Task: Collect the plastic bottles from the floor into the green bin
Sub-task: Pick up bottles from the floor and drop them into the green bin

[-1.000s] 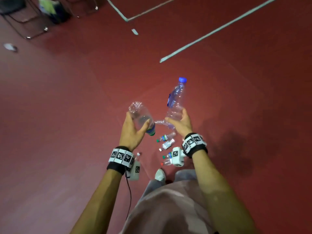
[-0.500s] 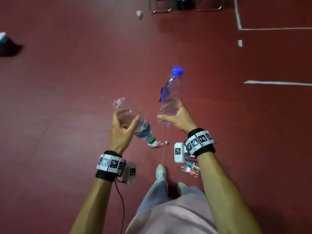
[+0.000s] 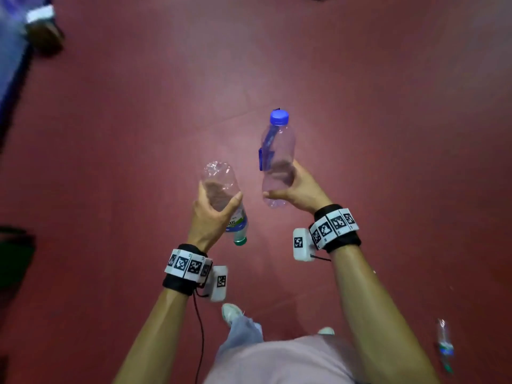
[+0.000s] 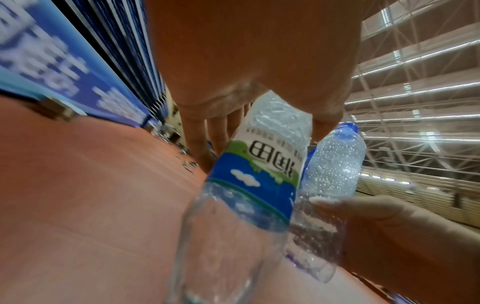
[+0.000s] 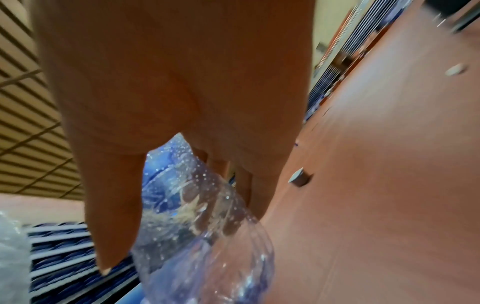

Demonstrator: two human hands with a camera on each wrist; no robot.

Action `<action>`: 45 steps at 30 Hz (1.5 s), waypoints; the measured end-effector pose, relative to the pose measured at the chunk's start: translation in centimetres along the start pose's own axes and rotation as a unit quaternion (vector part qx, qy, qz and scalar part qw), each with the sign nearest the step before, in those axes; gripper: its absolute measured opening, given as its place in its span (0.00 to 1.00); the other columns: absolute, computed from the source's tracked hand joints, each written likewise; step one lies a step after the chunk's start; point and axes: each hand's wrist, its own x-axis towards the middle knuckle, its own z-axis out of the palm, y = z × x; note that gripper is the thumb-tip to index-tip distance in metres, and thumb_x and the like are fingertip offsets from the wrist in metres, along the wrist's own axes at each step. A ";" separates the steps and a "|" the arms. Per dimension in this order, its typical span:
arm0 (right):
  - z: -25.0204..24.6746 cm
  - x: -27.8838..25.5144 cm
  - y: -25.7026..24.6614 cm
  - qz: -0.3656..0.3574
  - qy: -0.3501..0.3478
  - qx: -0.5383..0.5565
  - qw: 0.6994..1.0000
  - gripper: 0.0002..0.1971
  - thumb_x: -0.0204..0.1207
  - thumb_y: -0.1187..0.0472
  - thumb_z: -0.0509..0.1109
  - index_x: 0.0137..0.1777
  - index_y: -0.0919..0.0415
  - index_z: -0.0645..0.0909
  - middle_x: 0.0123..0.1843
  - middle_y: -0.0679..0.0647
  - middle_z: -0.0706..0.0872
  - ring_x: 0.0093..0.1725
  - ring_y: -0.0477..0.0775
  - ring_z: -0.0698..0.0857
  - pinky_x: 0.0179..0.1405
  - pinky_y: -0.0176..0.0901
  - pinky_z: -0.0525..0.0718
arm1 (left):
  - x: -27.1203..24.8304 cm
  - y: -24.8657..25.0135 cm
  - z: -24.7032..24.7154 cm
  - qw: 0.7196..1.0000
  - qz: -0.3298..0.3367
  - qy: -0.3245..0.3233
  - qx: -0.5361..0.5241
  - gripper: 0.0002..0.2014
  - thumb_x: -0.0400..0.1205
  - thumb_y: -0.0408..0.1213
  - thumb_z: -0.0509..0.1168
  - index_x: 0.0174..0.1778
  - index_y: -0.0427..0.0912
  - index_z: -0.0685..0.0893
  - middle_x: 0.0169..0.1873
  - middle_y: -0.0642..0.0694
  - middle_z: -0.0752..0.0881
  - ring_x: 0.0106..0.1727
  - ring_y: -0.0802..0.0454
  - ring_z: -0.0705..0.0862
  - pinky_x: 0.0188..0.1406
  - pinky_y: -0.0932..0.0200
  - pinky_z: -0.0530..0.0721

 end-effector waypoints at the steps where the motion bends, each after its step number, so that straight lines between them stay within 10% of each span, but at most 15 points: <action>1: 3.7 2.0 -1.4 -0.011 -0.027 -0.001 1.000 0.37 0.60 0.64 0.90 0.68 0.54 0.78 0.61 0.47 0.89 0.64 0.48 0.87 0.69 0.52 0.85 | 0.2 -1.7 -3.3 1.000 -0.014 0.018 0.012 0.27 0.76 0.55 0.78 0.62 0.47 0.74 0.49 0.55 0.89 0.47 0.70 0.88 0.48 0.69 0.85; 8: 29.4 10.1 -10.2 -0.070 -0.205 -0.011 0.976 0.36 0.60 0.51 0.91 0.66 0.52 0.78 0.57 0.49 0.89 0.58 0.49 0.89 0.61 0.56 0.89 | -1.1 -11.7 -24.6 0.979 -0.124 0.135 0.088 0.39 0.72 0.69 0.74 0.68 0.53 0.64 0.47 0.52 0.91 0.48 0.60 0.90 0.53 0.55 0.88; 17: 53.0 13.8 -16.7 -0.110 -0.360 -0.039 0.925 0.34 0.61 0.30 0.83 0.63 0.45 0.79 0.59 0.42 0.89 0.57 0.41 0.89 0.62 0.52 0.89 | -5.3 -21.3 -41.8 0.912 -0.261 0.265 0.175 0.43 0.70 0.56 0.81 0.68 0.57 0.57 0.52 0.52 0.89 0.47 0.49 0.91 0.49 0.47 0.89; 33: 85.6 31.7 -30.0 -0.220 -0.522 -0.038 0.823 0.34 0.64 0.42 0.87 0.66 0.45 0.75 0.59 0.43 0.88 0.59 0.44 0.88 0.65 0.54 0.87 | 3.8 -30.5 -65.2 0.805 -0.334 0.452 0.190 0.32 0.67 0.54 0.84 0.59 0.57 0.72 0.51 0.58 0.84 0.52 0.55 0.85 0.53 0.47 0.88; 40: 98.1 35.1 -31.6 -0.205 -0.560 -0.049 0.801 0.36 0.61 0.38 0.87 0.67 0.43 0.77 0.58 0.42 0.89 0.60 0.42 0.88 0.67 0.53 0.86 | 5.8 -34.0 -73.3 0.768 -0.362 0.509 0.141 0.43 0.70 0.50 0.82 0.78 0.65 0.67 0.63 0.57 0.80 0.62 0.57 0.83 0.62 0.53 0.85; 45: 108.8 35.8 -31.2 -0.179 -0.578 -0.050 0.795 0.40 0.61 0.41 0.88 0.70 0.44 0.72 0.61 0.44 0.90 0.59 0.42 0.89 0.66 0.55 0.87 | 5.4 -38.6 -79.9 0.730 -0.399 0.550 0.076 0.41 0.69 0.53 0.84 0.74 0.62 0.66 0.52 0.61 0.88 0.49 0.62 0.89 0.54 0.57 0.87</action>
